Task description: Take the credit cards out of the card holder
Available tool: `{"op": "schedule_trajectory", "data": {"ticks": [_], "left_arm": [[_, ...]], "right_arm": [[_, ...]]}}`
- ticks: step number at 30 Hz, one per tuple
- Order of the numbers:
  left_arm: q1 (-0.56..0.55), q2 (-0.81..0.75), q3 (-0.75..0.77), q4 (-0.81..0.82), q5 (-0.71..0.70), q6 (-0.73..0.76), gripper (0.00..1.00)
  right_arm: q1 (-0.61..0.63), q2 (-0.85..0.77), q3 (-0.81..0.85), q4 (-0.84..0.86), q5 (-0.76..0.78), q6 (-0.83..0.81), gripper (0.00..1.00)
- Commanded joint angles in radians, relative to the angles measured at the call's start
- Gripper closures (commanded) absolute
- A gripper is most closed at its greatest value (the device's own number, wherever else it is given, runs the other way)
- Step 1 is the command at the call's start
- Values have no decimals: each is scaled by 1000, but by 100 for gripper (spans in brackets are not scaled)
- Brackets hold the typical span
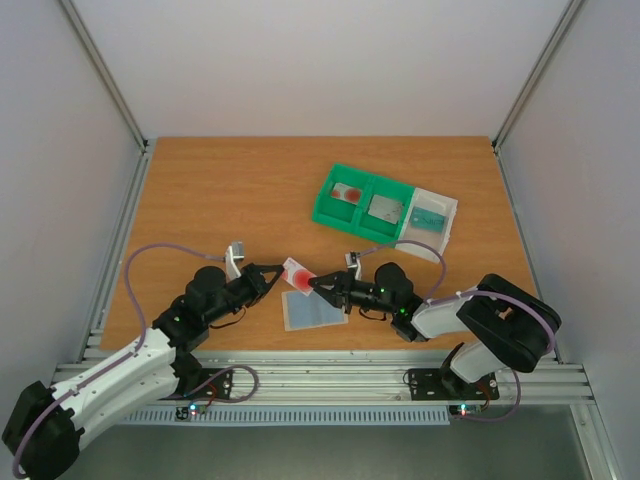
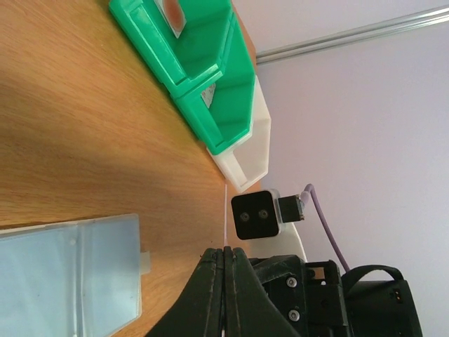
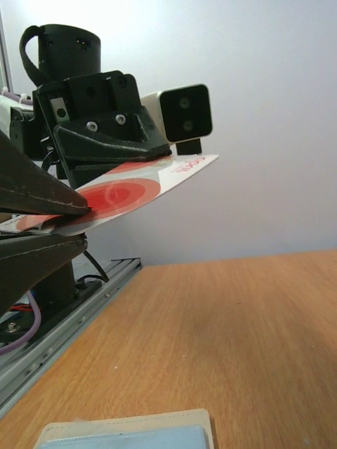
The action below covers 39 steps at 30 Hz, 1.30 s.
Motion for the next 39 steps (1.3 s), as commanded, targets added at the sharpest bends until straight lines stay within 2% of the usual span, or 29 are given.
{"op": "schedule_trajectory", "data": {"ticks": [1, 5, 7, 9, 15, 20, 24, 31, 39], "left_arm": [[-3, 4, -10, 57, -10, -8, 99], [-3, -3, -12, 47, -14, -7, 100], [-4, -9, -12, 32, -15, -5, 99], [-3, -17, -12, 20, -17, -2, 92], [-3, -61, 18, -88, -27, 27, 43], [-3, -98, 54, -222, -18, 78, 25], [-4, -110, 97, -337, -11, 127, 2], [-3, -110, 150, -469, -2, 229, 1], [-4, -110, 174, -555, -4, 311, 1]], "right_arm": [[7, -39, -4, -2, 20, -24, 92], [7, -83, 0, -62, 24, -52, 99], [7, -113, 7, -117, 26, -72, 99], [7, -143, 20, -186, 25, -98, 99], [5, -226, 65, -397, 24, -198, 99], [-11, -291, 130, -600, 13, -307, 99], [-35, -341, 220, -843, 24, -430, 99], [-112, -357, 385, -1154, 34, -607, 99], [-280, -281, 571, -1382, 26, -772, 99]]}}
